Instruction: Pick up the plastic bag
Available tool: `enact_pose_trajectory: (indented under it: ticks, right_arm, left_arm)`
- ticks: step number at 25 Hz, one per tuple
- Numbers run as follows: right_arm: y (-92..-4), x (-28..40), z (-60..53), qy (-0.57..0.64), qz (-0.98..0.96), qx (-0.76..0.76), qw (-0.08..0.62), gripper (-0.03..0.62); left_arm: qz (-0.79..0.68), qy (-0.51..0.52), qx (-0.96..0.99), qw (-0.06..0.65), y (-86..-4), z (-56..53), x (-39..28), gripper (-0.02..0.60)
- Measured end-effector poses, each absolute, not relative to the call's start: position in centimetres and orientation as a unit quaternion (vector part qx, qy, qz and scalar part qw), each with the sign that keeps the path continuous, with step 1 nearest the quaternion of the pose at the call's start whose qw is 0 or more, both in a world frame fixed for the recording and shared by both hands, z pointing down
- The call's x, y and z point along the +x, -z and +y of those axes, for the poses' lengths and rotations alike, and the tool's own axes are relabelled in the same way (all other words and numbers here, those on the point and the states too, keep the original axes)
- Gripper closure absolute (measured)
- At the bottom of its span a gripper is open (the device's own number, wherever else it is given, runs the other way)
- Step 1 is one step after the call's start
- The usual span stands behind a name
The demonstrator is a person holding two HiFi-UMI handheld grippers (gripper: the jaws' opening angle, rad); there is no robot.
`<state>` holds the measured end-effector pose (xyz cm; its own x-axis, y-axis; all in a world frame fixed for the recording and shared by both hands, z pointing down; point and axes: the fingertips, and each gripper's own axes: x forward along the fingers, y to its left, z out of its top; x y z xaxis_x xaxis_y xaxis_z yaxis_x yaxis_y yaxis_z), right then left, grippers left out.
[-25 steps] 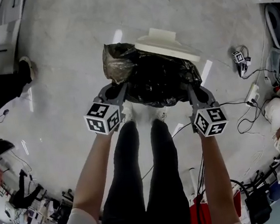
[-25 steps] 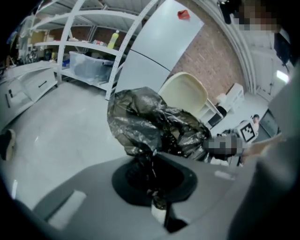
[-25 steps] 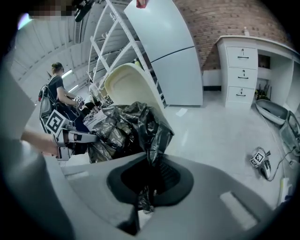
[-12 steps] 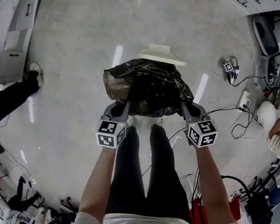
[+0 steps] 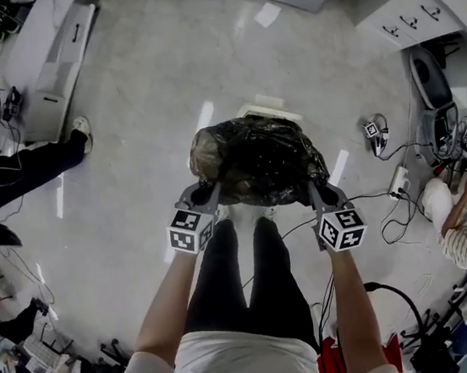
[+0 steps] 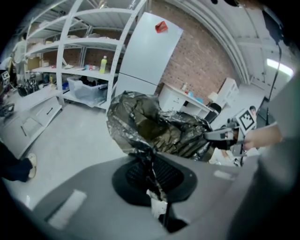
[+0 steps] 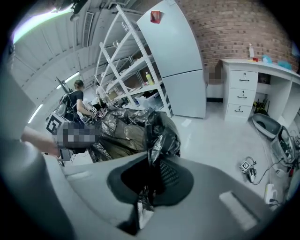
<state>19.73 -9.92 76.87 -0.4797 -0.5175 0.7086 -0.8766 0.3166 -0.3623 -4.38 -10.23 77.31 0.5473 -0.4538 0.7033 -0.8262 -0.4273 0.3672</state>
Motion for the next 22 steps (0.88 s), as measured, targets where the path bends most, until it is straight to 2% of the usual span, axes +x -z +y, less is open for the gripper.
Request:
enact_pose_trajectory:
  ticks: [13, 22]
  right_arm:
    - [-61.6, 17.8, -8.1, -0.362, -0.807, 0.425, 0.192, 0.592]
    - [-53.6, 16.0, -6.9, -0.339, -0.837, 0.391, 0.178, 0.592]
  left_arm:
    - [-0.399, -0.235, 0.830, 0.312, -60.8, -9.0, -4.9, 0.577]
    - [-0.399, -0.228, 0.838, 0.293, -53.0, -7.7, -5.9, 0.577]
